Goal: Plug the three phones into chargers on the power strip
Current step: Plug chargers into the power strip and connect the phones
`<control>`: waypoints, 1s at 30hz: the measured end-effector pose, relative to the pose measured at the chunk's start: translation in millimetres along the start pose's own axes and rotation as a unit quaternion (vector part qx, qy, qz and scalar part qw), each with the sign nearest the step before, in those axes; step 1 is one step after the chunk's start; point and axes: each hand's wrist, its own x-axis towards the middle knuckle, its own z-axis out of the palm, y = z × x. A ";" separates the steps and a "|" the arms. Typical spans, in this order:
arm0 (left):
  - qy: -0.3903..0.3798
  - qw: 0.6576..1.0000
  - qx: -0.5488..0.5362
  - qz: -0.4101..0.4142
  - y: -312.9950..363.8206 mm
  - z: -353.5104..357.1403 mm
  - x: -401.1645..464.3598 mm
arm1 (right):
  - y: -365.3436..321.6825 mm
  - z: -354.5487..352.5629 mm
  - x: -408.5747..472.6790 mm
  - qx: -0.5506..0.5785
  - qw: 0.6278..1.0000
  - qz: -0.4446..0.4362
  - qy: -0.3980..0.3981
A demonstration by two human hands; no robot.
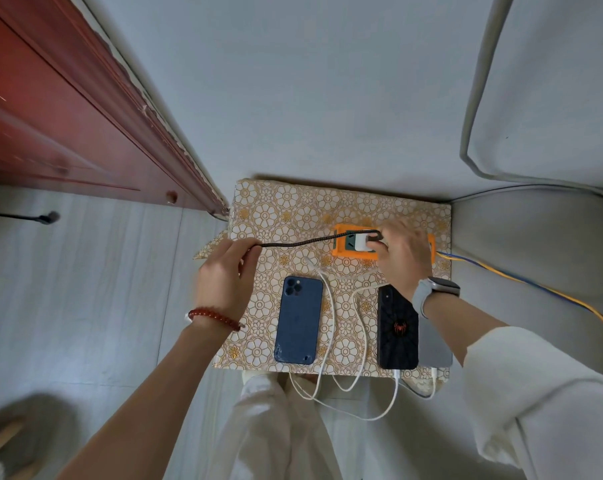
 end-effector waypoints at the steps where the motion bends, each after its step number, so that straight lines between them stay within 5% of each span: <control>1: -0.002 1.000 0.000 -0.002 0.0 -0.6 0.5 | -0.8 0.0 0.3 -0.006 1.000 0.007 -0.003; 9: -0.040 0.995 -0.027 -0.089 4.2 -5.8 3.3 | -13.5 -6.4 3.0 -0.039 0.995 0.075 -0.048; 11: -0.083 0.974 -0.102 -0.182 9.0 -8.2 3.2 | -25.0 -11.2 -12.4 0.039 0.993 0.106 0.032; 14: -0.158 0.893 -0.261 -0.330 18.6 -15.6 0.7 | -59.9 -16.3 -58.7 0.184 0.964 0.095 0.165; 16: -0.202 0.810 -0.380 -0.398 26.3 -22.8 -3.9 | -89.8 -16.5 -93.9 0.320 0.939 0.109 0.062; 18: -0.244 0.730 -0.472 -0.429 32.7 -31.0 -6.6 | -119.8 -11.2 -123.4 0.434 0.877 0.130 -0.161; 20: -0.274 0.680 -0.529 -0.428 37.9 -39.7 -7.3 | -142.2 3.1 -142.5 0.444 0.842 0.076 -0.295; 22: -0.291 0.656 -0.563 -0.409 41.6 -48.0 -5.9 | -159.8 11.5 -150.4 0.464 0.822 0.052 -0.326; 25: -0.269 0.699 -0.549 -0.371 35.3 -52.5 -9.3 | -171.4 10.1 -150.0 0.503 0.808 0.112 -0.286; 28: -0.250 0.821 -0.399 -0.324 12.5 -54.5 -37.4 | -158.5 -10.4 -140.9 0.609 0.720 0.231 -0.240; 30: -0.312 0.855 -0.304 -0.281 -1.5 -54.4 -71.8 | -141.7 -26.2 -134.3 0.665 0.673 0.260 -0.191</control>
